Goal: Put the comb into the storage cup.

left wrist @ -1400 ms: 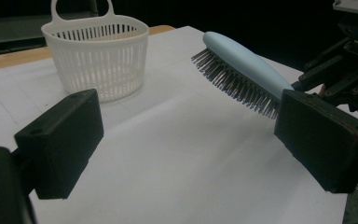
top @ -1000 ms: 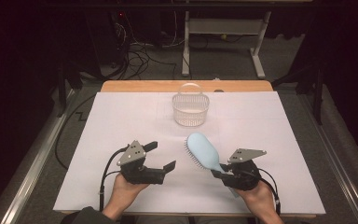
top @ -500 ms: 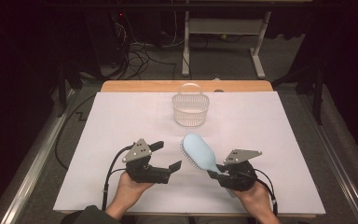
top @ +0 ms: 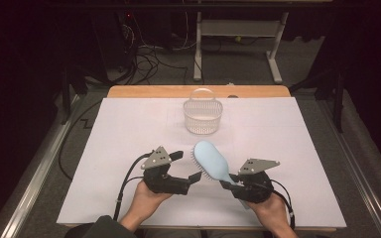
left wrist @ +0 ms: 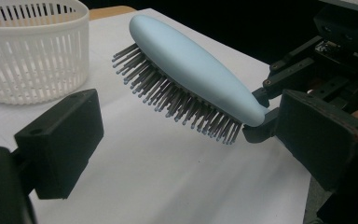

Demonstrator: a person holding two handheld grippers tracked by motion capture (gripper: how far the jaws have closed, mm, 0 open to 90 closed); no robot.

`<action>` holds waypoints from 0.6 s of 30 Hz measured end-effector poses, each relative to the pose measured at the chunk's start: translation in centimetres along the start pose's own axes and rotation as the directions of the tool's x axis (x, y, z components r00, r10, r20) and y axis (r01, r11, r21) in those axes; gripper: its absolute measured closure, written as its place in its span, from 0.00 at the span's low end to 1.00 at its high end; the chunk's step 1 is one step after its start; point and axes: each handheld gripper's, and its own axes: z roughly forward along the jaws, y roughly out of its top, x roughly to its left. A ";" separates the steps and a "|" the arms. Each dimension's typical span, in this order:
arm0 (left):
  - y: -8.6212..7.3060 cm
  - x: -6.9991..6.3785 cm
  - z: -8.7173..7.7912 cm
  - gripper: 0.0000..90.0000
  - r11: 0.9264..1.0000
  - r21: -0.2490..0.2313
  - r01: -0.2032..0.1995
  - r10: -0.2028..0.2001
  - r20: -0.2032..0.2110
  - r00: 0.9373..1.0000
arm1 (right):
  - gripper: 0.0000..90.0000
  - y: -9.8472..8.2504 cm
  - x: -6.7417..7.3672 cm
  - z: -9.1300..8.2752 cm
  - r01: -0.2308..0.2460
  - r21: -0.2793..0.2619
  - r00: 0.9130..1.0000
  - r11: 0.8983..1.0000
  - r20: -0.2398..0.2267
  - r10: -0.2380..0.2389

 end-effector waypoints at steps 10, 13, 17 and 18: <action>0.0 -0.3 1.3 0.08 0.999 0.042 -0.003 0.002 0.021 1.000 | 0.78 0.2 0.3 0.0 0.010 -0.008 1.000 1.000 -0.003 -0.010; 0.0 -0.4 1.6 0.08 0.999 0.054 0.000 -0.001 0.026 1.000 | 0.78 0.3 0.3 0.0 0.010 -0.012 1.000 1.000 -0.003 -0.010; 0.2 -0.5 1.9 0.08 0.999 0.054 0.003 -0.005 0.034 0.999 | 0.78 0.4 0.3 -0.1 0.012 -0.015 1.000 1.000 -0.001 -0.012; 0.2 -0.5 2.0 0.08 0.998 0.056 0.004 -0.006 0.035 0.999 | 0.78 0.4 0.4 -0.1 0.013 -0.018 1.000 1.000 0.000 -0.013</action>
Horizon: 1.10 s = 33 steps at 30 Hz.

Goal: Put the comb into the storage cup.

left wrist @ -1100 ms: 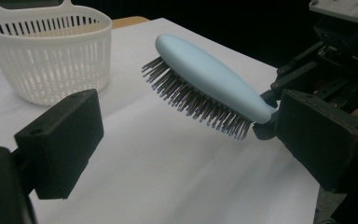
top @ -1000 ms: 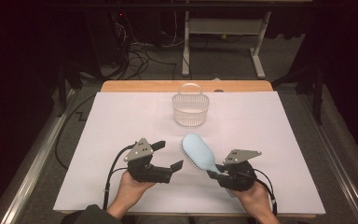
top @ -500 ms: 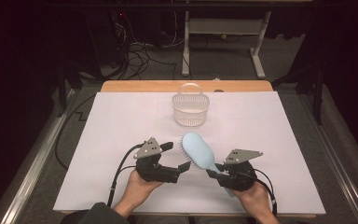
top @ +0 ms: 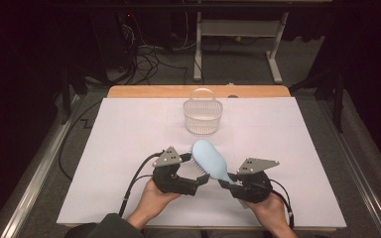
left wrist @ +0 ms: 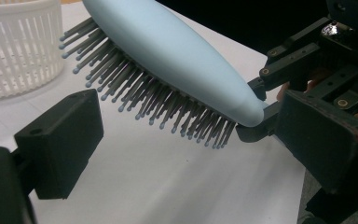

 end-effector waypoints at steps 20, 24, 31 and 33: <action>0.3 -0.3 1.3 0.08 1.000 0.015 0.011 -0.011 0.019 1.000 | 0.78 0.4 0.4 0.0 0.015 -0.026 1.000 1.000 0.008 -0.015; 0.3 -0.3 1.5 0.08 1.000 0.018 0.009 -0.010 0.011 1.000 | 0.77 0.4 0.6 0.2 0.021 -0.023 1.000 1.000 0.009 -0.021; 0.3 -0.2 1.6 0.08 1.000 0.015 0.019 -0.019 0.009 1.000 | 0.77 0.5 0.8 0.4 0.027 -0.020 1.000 0.999 0.007 -0.027; 0.3 -0.2 1.6 0.08 1.000 0.014 0.025 -0.025 0.009 1.000 | 0.77 0.6 0.9 0.6 0.030 -0.019 1.000 0.999 0.004 -0.030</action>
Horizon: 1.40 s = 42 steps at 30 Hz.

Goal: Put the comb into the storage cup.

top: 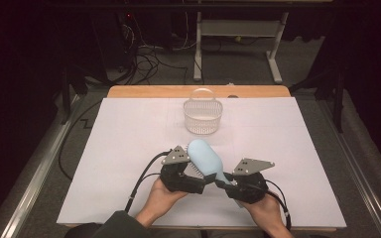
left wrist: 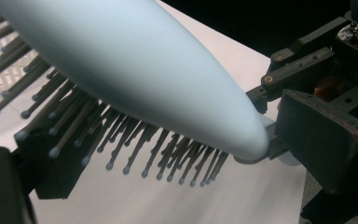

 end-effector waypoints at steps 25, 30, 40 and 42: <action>0.0 -0.2 -0.4 0.24 0.995 -0.004 0.098 -0.098 -0.015 0.995 | 0.78 0.5 0.4 0.5 0.027 0.016 1.000 1.000 0.013 -0.028; 0.0 -0.3 -0.5 0.25 0.995 -0.005 0.098 -0.099 -0.021 0.995 | 0.78 0.6 0.5 0.5 0.038 0.011 0.999 0.999 0.020 -0.038; 0.1 -0.2 -0.9 0.27 0.997 0.003 0.076 -0.075 -0.015 0.997 | 0.77 0.9 0.7 0.7 0.058 0.008 0.998 0.998 0.035 -0.058; 0.1 -0.1 -1.0 0.27 0.997 0.001 0.071 -0.071 -0.006 0.997 | 0.77 1.0 0.8 0.6 0.062 0.008 0.997 0.998 0.041 -0.062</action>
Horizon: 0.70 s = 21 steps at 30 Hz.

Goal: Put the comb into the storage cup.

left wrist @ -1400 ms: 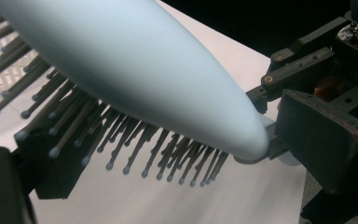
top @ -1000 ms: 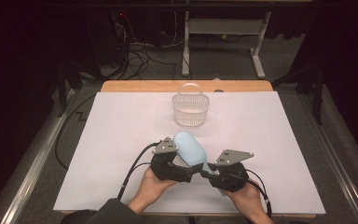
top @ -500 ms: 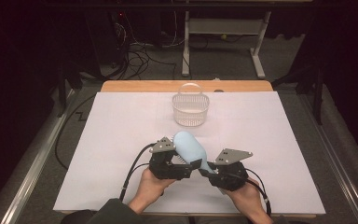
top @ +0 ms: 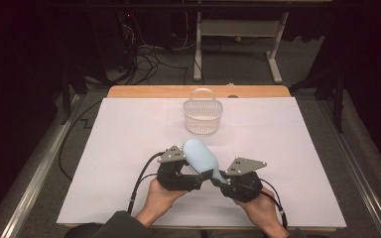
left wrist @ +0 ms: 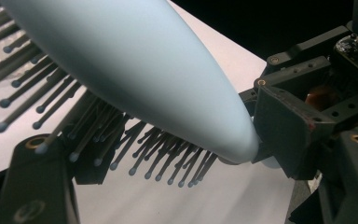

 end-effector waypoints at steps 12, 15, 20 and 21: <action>0.3 0.1 -0.8 0.40 0.998 -0.024 0.056 -0.055 0.044 0.998 | 0.77 0.2 0.4 0.1 0.018 0.004 1.000 1.000 0.021 -0.018; 0.4 0.1 -0.9 0.43 0.998 -0.024 0.060 -0.059 0.051 0.997 | 0.77 0.1 0.5 0.2 0.024 0.009 0.999 1.000 0.021 -0.024; 0.6 -0.1 -1.2 0.51 0.997 -0.028 0.069 -0.067 0.080 0.995 | 0.77 0.1 0.6 0.4 0.026 0.017 1.000 1.000 0.018 -0.026; 0.6 -0.1 -1.3 0.52 0.997 -0.029 0.071 -0.068 0.083 0.994 | 0.77 0.1 0.6 0.4 0.027 0.018 0.999 0.999 0.017 -0.028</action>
